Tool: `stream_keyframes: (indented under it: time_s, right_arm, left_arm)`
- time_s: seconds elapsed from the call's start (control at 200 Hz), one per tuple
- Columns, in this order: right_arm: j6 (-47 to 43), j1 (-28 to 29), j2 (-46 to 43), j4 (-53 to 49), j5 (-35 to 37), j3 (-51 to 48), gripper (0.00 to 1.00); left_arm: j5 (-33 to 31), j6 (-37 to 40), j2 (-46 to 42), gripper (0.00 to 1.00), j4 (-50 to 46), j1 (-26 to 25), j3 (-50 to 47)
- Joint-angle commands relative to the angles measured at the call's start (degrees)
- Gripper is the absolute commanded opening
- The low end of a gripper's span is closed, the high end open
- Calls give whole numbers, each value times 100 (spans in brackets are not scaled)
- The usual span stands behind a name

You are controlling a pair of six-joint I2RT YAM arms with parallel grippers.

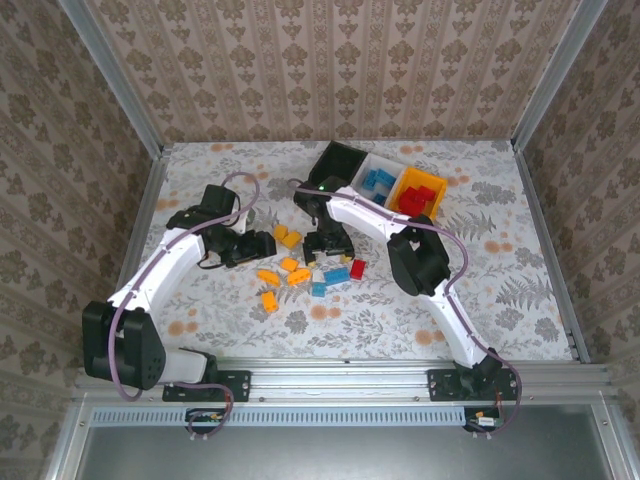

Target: Sort the legos into containers by color

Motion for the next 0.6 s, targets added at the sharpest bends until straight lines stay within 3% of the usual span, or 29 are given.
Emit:
stream_keyframes:
  time_s: [0.0, 0.295, 0.595]
  right_arm:
    - [120, 29, -75, -137, -24, -257, 77]
    - [183, 31, -449, 115, -23, -1116, 77]
    - [196, 94, -475, 47, 104, -1362, 77]
  left_arm:
    - [63, 147, 52, 69, -93, 57, 128]
    - [203, 170, 350, 69, 35, 69, 238]
    - [215, 187, 470, 69, 43, 69, 341]
